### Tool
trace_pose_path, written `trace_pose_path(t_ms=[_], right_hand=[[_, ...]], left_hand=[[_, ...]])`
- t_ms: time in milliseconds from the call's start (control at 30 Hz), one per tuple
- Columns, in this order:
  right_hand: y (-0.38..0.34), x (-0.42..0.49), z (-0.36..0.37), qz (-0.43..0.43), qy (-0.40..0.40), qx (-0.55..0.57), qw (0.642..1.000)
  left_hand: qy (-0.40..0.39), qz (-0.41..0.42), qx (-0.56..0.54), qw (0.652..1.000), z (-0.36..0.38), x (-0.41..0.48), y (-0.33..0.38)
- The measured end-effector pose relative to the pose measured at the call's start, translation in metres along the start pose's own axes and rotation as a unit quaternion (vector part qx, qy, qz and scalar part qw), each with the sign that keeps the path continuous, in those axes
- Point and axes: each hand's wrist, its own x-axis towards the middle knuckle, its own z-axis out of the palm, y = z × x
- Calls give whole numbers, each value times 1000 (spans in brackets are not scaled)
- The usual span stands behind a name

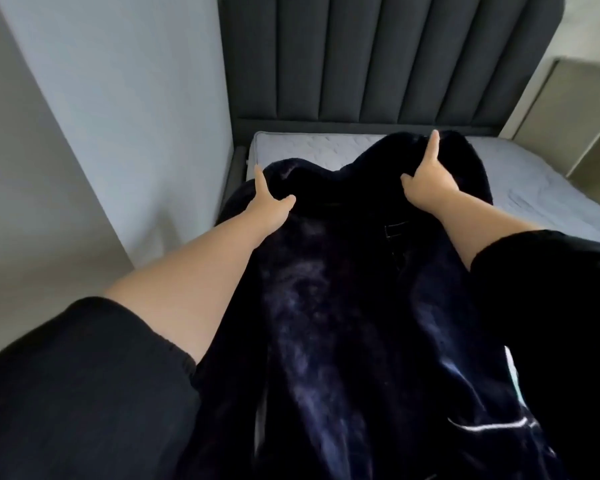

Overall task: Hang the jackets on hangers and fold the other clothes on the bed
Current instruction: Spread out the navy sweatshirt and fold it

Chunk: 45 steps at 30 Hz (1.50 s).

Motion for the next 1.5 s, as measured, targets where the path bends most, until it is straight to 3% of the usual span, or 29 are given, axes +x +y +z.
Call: trace_pose_path(t_ms=[133, 233, 300, 433, 500, 667, 733, 800, 867, 933, 1033, 1100, 1233, 1367, 1500], right_hand=[[10, -64, 82, 11, -112, -38, 993], [29, -155, 174, 22, -288, -74, 955], [47, -220, 224, 36, -348, -110, 930], [70, -289, 262, 29, -262, -104, 959], [73, -288, 264, 27, -257, -107, 960], [69, -270, 272, 34, -318, -175, 931], [68, -265, 274, 30, -328, -206, 921], [66, -265, 277, 35, -338, -230, 912], [63, -264, 279, 40, -343, -248, 905], [60, -261, 281, 44, -349, -257, 900], [58, -257, 282, 46, -355, -254, 898], [59, -253, 279, 40, -354, -236, 904], [69, -259, 253, 12, -364, -127, 923], [80, -287, 220, 2, -397, 2, 918], [91, -326, 188, 70, -409, 125, 901]], left_hand=[[-98, -12, 166, 981, 30, -24, -80], [-209, -86, 336, 915, 57, -63, -157], [-241, -122, 378, 885, 68, -91, -200], [-201, -154, 389, 886, 57, -122, -253], [-176, -134, 409, 885, 43, -127, -266], [-75, -17, 601, 796, 2, -120, -295], [-75, -49, 648, 756, -14, -111, -301], [-111, -117, 656, 738, -29, -102, -311], [-123, -177, 617, 757, -38, -94, -316], [-103, -249, 518, 812, -35, -89, -313], [-33, -343, 287, 894, -13, -87, -303], [-14, -302, 221, 927, 9, -100, -289], [-50, -151, 168, 973, 53, -161, -262], [-61, -90, 95, 990, 77, -209, -254], [-88, -88, 8, 992, 88, -241, -264]])
